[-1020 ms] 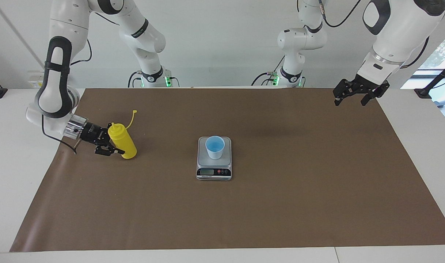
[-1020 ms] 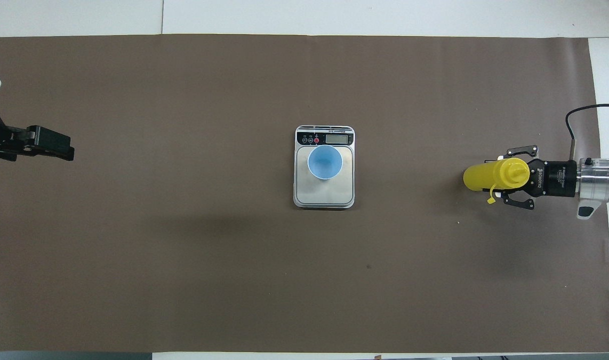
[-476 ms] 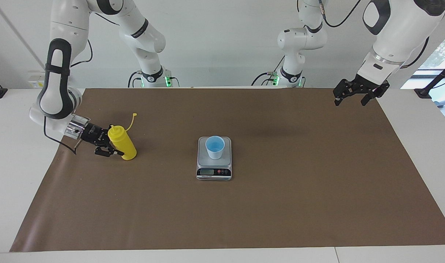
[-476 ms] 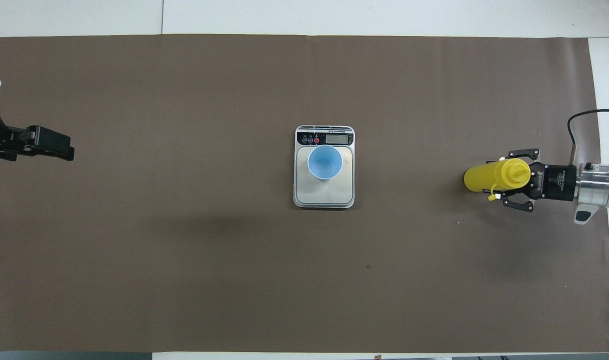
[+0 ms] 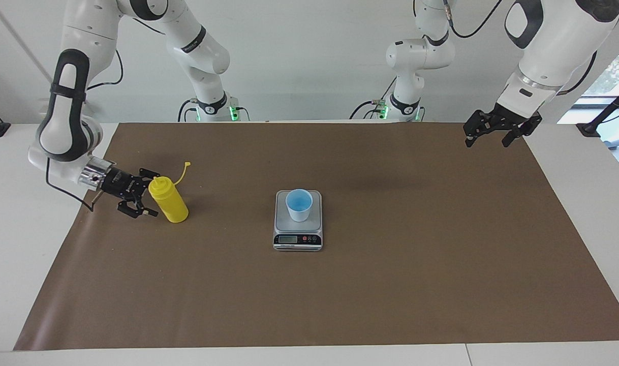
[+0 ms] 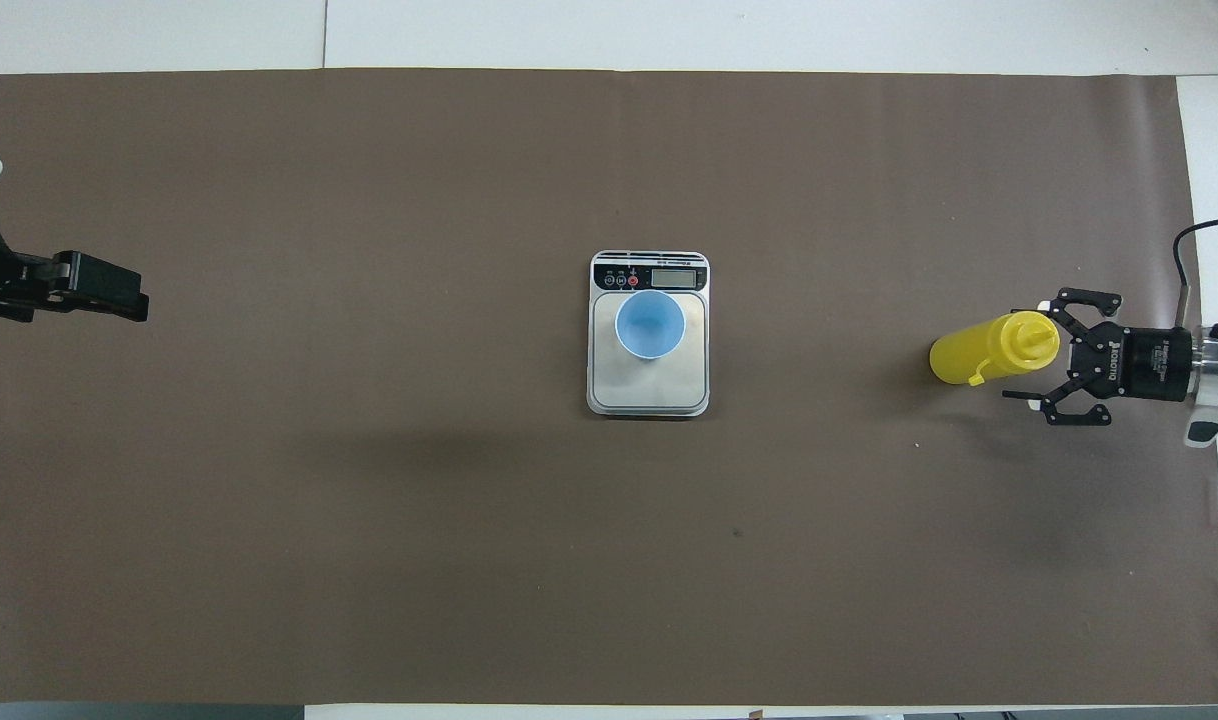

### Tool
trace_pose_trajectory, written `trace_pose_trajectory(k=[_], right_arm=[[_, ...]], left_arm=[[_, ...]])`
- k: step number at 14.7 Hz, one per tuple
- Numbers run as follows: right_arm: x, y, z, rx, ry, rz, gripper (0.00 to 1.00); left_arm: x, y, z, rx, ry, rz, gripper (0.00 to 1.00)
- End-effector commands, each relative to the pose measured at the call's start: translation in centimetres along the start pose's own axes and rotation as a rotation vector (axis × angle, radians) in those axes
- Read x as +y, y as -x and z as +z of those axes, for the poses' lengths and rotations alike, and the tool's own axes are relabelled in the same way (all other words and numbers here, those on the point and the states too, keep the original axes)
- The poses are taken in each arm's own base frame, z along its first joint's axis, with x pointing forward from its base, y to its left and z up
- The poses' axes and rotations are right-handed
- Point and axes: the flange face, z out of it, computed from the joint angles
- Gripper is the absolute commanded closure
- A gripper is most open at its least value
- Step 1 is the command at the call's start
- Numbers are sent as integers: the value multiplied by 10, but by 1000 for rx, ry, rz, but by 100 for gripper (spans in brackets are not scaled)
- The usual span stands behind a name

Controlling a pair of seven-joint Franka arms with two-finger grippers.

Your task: Pour seasoning into cup on scale with both arms

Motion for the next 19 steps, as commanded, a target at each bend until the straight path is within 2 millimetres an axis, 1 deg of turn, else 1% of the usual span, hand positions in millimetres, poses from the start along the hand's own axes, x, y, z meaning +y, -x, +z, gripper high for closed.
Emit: trace_pose_trajectory(k=[1, 2, 3, 4, 5, 7, 8, 9, 10, 11, 13, 15, 16, 17, 18, 19], right_arm=[[-18, 12, -54, -3, 70, -97, 0], [-26, 26, -72, 15, 92, -135, 0], [-35, 45, -89, 68, 126, -177, 0], [-42, 65, -103, 110, 162, -218, 0], [-48, 92, -118, 136, 174, -246, 0], [-50, 142, -141, 191, 150, -206, 0], [-51, 159, -148, 217, 169, -211, 0], [-57, 183, -143, 258, 238, -254, 0], [-63, 205, -133, 307, 283, -297, 0], [-64, 227, -131, 348, 302, -338, 0], [-61, 266, -114, 408, 353, -428, 0], [-55, 312, -87, 460, 413, -531, 0], [-50, 328, -79, 487, 433, -555, 0], [-48, 331, -71, 485, 448, -566, 0], [-48, 332, -70, 477, 445, -569, 0], [-44, 342, -71, 489, 439, -584, 0]], left_arm=[[-2, 8, -2, 0, 16, 9, 0], [-2, 8, -2, -2, 16, 9, 0], [-2, 8, -2, -2, 16, 7, 0], [-1, 8, -2, -2, 16, 10, 0], [-2, 8, -3, 0, 16, 7, 0], [-2, 8, -2, -2, 16, 9, 0], [-2, 8, -2, -2, 16, 7, 0], [-2, 8, -3, 0, 16, 9, 0], [-2, 8, -3, 0, 16, 7, 0], [-2, 8, -2, 0, 16, 7, 0], [-1, 8, -2, -2, 16, 9, 0], [-2, 8, -3, 0, 16, 7, 0], [-2, 8, -2, -2, 16, 9, 0], [-2, 8, -2, -2, 16, 7, 0], [-1, 8, -3, 0, 16, 9, 0], [-2, 8, -2, -2, 16, 7, 0]])
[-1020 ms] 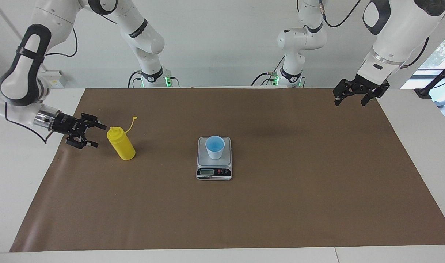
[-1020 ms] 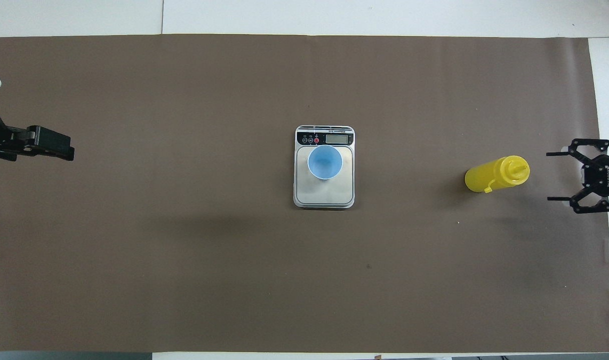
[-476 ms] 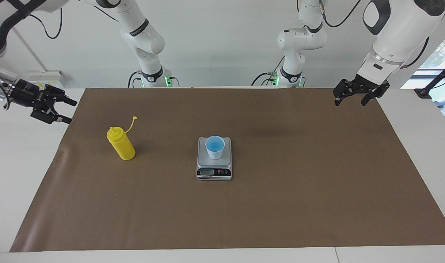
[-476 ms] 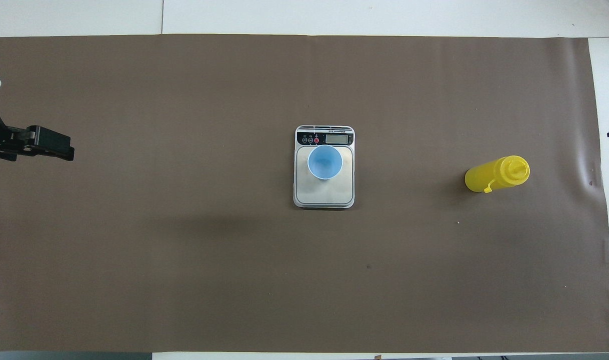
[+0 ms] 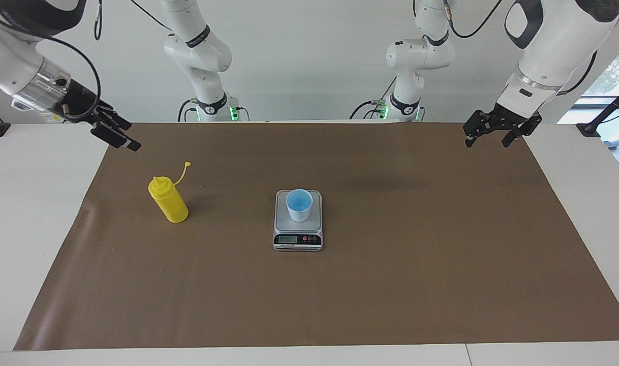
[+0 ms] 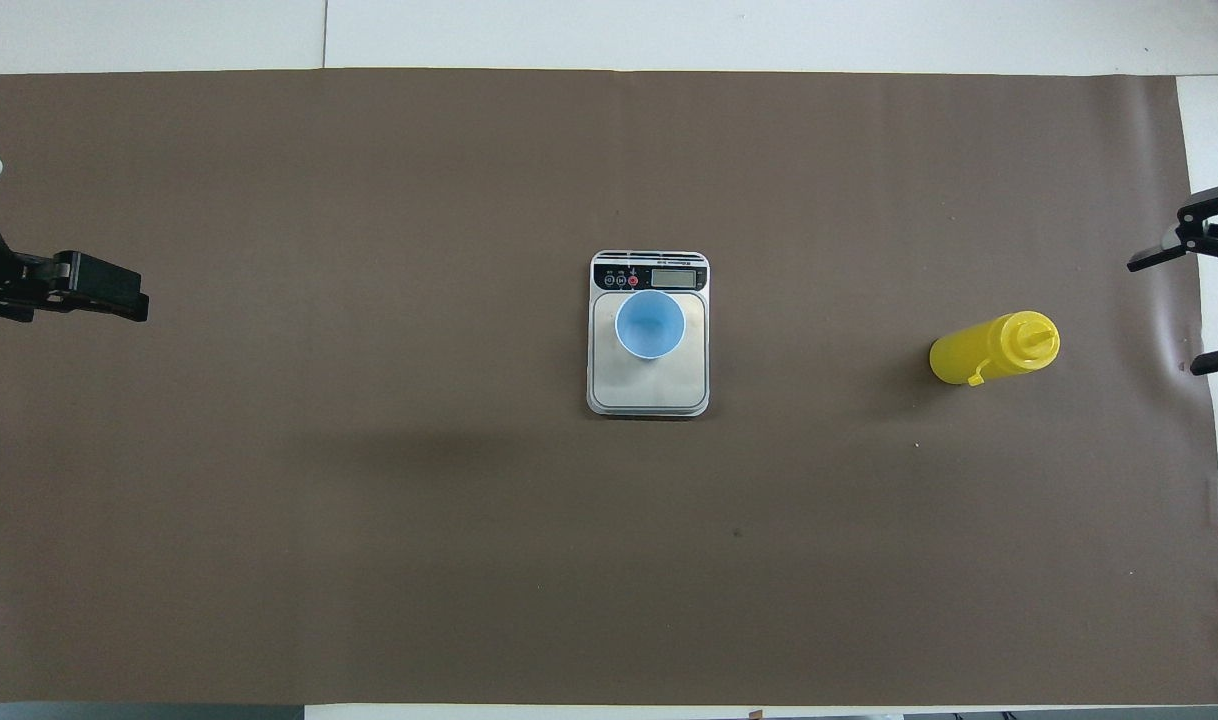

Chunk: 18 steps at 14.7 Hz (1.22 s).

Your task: Pour seasoning into cup on scale with both arms

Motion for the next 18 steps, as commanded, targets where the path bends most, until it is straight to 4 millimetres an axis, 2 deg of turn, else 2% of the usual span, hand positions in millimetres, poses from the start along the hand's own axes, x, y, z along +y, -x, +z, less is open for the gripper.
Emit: trace_pose_trajectory(k=[1, 2, 3, 5, 7, 10, 12, 15, 18], right_arm=[[-1, 23, 0, 61, 6, -58, 0], [-9, 32, 1, 87, 11, -86, 0], [-7, 38, 0, 127, 68, -132, 0], [-5, 51, -6, 211, 171, -336, 0], [-3, 51, -7, 218, 211, -482, 0], [-18, 67, 0, 290, 308, -581, 0], [-15, 72, 4, 278, 338, -628, 0], [5, 54, 1, 248, 351, -696, 0], [0, 55, 2, 262, 346, -703, 0]], left_arm=[[-1, 8, -2, -2, 16, 9, 0], [-2, 8, -3, 0, 16, 7, 0], [-2, 8, -2, -2, 16, 7, 0], [-2, 8, -3, 0, 16, 7, 0], [-1, 8, -3, 0, 16, 9, 0], [-1, 8, -2, -2, 16, 9, 0], [-2, 8, -2, -2, 16, 7, 0], [-2, 8, -2, -2, 16, 7, 0], [-2, 8, -3, 0, 16, 9, 0]])
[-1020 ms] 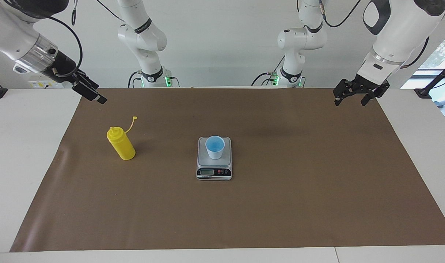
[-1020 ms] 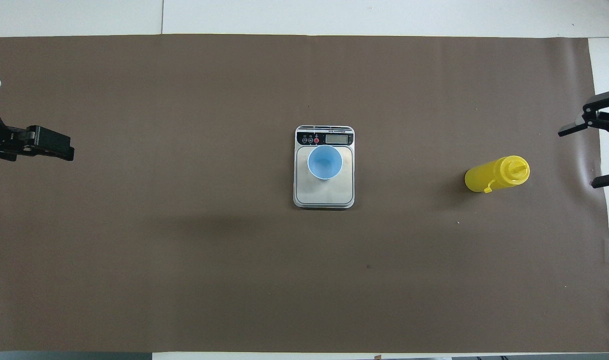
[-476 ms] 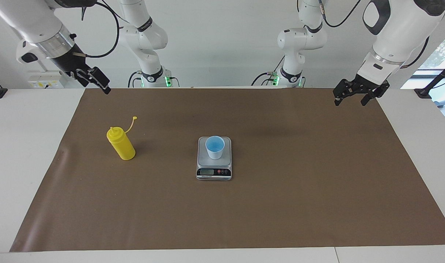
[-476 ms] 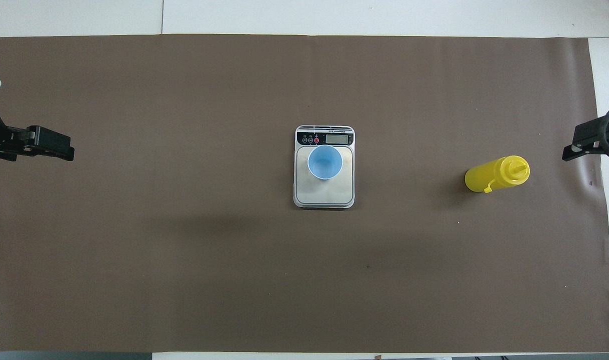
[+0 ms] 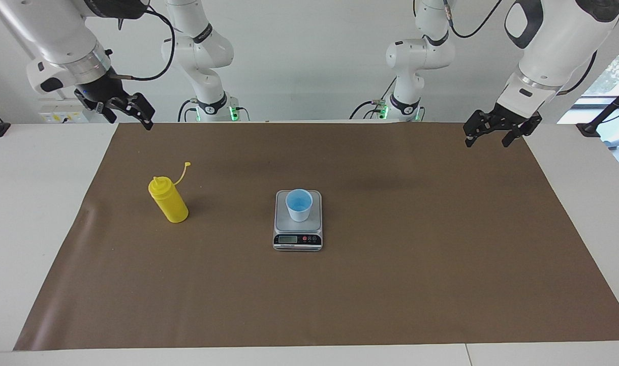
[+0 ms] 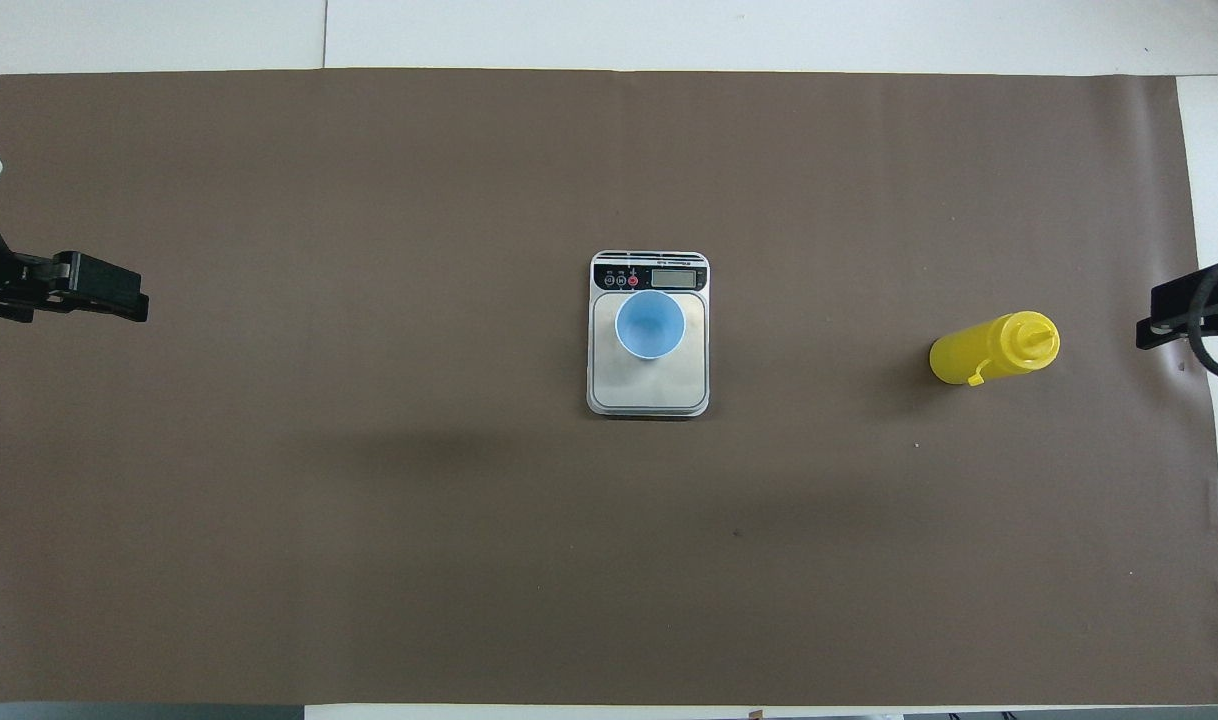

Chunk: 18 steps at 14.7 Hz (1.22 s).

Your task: Pour seasoning into cup on scale with both arms

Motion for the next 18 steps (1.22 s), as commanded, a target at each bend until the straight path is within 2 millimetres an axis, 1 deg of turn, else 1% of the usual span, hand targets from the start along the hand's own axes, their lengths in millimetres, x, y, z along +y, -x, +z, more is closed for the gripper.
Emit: trace_pose_trajectory(k=[1, 3, 4, 6, 7, 8, 14, 16, 17, 18], right_arm=[[-3, 4, 2, 28, 5, -28, 0], [-3, 3, 5, 16, 7, -26, 0], [-9, 2, 6, 13, 10, -32, 0], [-16, 2, 5, 13, 9, -29, 0], [-16, -2, 8, 4, -4, -27, 0], [-13, -3, 5, 10, -6, -23, 0], [-14, -4, 6, 9, -5, -24, 0], [-9, -5, 5, 13, -1, -23, 0], [-3, -5, 3, 15, 3, -19, 0], [13, -5, 2, 14, 1, -18, 0]], left_arm=[[-1, 8, -4, 1, 16, 10, 0], [-2, 8, -2, -2, 16, 7, 0], [-2, 8, -3, 0, 16, 9, 0], [-2, 8, -2, -2, 16, 9, 0], [-2, 8, -3, 0, 16, 9, 0], [-2, 8, -3, 0, 16, 7, 0], [-2, 8, -2, -2, 16, 7, 0], [-1, 8, -2, -2, 16, 9, 0], [-2, 8, -2, -2, 16, 7, 0], [-2, 8, -3, 0, 16, 9, 0]])
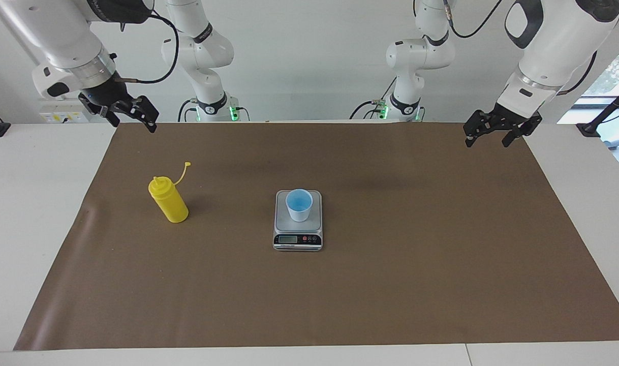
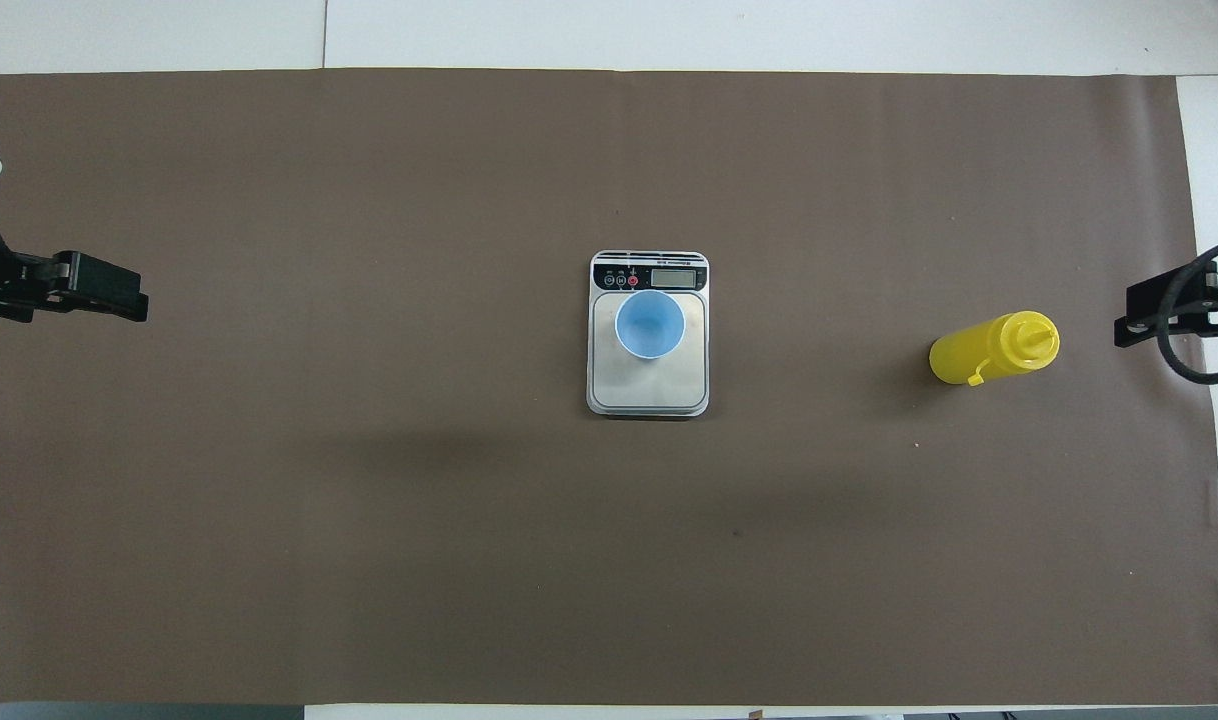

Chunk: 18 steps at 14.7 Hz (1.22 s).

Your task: Pour seasoning into cup on scale with both arms

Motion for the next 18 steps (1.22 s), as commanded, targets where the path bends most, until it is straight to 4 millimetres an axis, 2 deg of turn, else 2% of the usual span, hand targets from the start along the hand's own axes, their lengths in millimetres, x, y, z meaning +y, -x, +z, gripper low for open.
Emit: trace_pose_trajectory(k=[1, 6, 8, 12, 18], right_arm=[[26, -2, -2, 8, -2, -49, 0], [27, -1, -6, 17, -5, -153, 0], [19, -1, -6, 17, 2, -173, 0], [13, -7, -10, 72, 3, -179, 0], [13, -7, -9, 68, 3, -184, 0]], left_arm=[[-2, 8, -3, 0, 16, 7, 0], [-2, 8, -3, 0, 16, 7, 0], [-1, 8, -3, 0, 16, 9, 0], [-2, 8, -3, 0, 16, 7, 0], [-2, 8, -3, 0, 16, 7, 0]])
